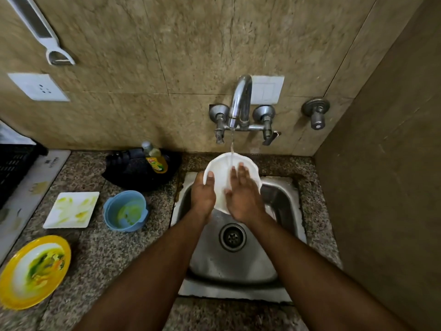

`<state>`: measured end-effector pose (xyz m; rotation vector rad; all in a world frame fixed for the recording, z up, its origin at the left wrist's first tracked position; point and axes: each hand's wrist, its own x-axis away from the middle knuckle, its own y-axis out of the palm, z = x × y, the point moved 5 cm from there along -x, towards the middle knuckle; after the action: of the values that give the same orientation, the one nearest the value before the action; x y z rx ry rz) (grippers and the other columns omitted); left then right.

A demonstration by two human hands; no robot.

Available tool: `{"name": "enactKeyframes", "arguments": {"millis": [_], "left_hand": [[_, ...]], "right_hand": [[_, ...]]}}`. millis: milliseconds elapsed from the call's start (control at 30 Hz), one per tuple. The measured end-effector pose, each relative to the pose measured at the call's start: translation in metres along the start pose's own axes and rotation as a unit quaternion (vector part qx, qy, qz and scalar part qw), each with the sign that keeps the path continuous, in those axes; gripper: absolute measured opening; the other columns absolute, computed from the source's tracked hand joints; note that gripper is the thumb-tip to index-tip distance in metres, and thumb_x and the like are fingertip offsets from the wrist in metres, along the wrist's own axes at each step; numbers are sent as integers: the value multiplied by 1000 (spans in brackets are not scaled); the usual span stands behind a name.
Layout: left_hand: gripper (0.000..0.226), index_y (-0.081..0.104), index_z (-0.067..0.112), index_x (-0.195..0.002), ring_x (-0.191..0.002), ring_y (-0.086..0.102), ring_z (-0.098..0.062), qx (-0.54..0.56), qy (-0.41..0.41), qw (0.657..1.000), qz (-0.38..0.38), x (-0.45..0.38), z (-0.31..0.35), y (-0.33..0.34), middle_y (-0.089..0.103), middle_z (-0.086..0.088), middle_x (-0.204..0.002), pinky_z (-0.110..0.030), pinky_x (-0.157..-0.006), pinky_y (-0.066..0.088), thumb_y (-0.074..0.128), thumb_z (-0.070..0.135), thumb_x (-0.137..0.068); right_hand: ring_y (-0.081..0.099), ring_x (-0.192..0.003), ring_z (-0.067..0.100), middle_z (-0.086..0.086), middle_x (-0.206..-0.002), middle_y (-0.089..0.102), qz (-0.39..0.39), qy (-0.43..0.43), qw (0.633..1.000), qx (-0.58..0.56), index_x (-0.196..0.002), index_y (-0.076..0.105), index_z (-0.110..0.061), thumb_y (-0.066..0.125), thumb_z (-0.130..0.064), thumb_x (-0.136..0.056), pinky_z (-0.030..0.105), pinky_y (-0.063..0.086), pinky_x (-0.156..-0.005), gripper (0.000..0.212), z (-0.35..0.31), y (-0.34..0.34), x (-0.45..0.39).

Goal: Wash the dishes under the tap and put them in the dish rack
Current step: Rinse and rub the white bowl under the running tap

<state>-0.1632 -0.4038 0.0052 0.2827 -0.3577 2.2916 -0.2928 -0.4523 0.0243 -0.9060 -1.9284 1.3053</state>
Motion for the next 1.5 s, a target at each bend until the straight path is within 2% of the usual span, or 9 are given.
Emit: {"name": "enactKeyframes", "arguments": {"millis": [233, 333, 433, 600, 733, 900, 1033, 1267, 1500], "left_hand": [[34, 56, 23, -132, -102, 73, -18, 85, 14, 996, 21, -2, 13, 4, 73, -1, -113, -42, -92, 59, 51, 41, -104], [41, 51, 21, -144, -114, 66, -28, 66, -27, 996, 54, -9, 5, -11, 65, -8, -133, -48, -100, 56, 47, 40, -107], [42, 50, 21, -146, -114, 66, -28, 77, -49, 994, 55, 0, 0, -10, 64, -9, -136, -46, -97, 57, 46, 38, -108], [41, 52, 28, -140, -116, 63, -29, -24, -12, 999, 40, 3, 3, -3, 64, -8, -131, -50, -101, 55, 47, 45, -103], [33, 57, 24, -134, -107, 67, -31, -34, -54, 998, 29, 4, 2, -2, 67, -6, -117, -55, -91, 59, 49, 34, -104], [36, 61, 19, -126, -101, 66, -30, -125, -46, 990, 46, -3, 14, -9, 69, -8, -113, -47, -95, 56, 47, 41, -102], [40, 67, 12, -125, -107, 66, -37, -84, -97, 988, 84, -9, -1, -23, 70, -17, -121, -49, -97, 56, 52, 39, -99], [37, 60, 6, -134, -115, 64, -43, -136, -118, 984, 3, 2, -23, -1, 65, -24, -131, -55, -95, 56, 53, 26, -103], [30, 64, 20, -123, -98, 70, -37, -87, -169, 981, -48, -10, -37, -4, 72, -16, -116, -60, -87, 59, 50, 38, -103]], "right_hand": [[4, -159, 23, 3, -171, 13, -63, -85, 954, -281, -164, 18, -17, 40, -23, -110, 44, 11, -129, 59, -32, 18, -4], [20, -155, 11, -6, -168, 27, -146, -66, 938, -308, -161, 30, -28, 34, -47, -109, 40, 16, -129, 55, -29, 32, 23], [22, -155, 18, -10, -169, 23, -162, 23, 953, -254, -161, 25, -38, 18, -62, -105, 43, 19, -127, 61, -22, 41, 19], [-19, -157, 22, 9, -168, -26, -227, 85, 959, -145, -160, -18, -10, 10, -55, -107, 43, -5, -128, 75, -16, 59, -5], [-33, -152, 27, 12, -162, -37, -164, 124, 966, -156, -158, -23, -9, 10, -66, -102, 46, -14, -125, 86, -13, 44, -30], [-15, -157, 30, 7, -171, -12, -187, -7, 964, -189, -164, 0, -16, 29, -30, -112, 55, -6, -126, 61, -34, 42, -21], [1, -155, 7, -7, -168, 5, -241, -116, 930, -253, -163, 12, -12, 31, -24, -114, 15, -2, -124, 54, -21, 52, 15], [-25, -155, 23, 6, -165, -32, -253, 63, 962, -84, -160, -20, -10, 16, -61, -105, 46, -7, -127, 83, 9, 81, -9], [-23, -155, 20, 6, -167, -29, -219, -54, 971, -74, -163, -12, -15, 21, -46, -110, 49, -5, -127, 70, -11, 76, -10]]}}
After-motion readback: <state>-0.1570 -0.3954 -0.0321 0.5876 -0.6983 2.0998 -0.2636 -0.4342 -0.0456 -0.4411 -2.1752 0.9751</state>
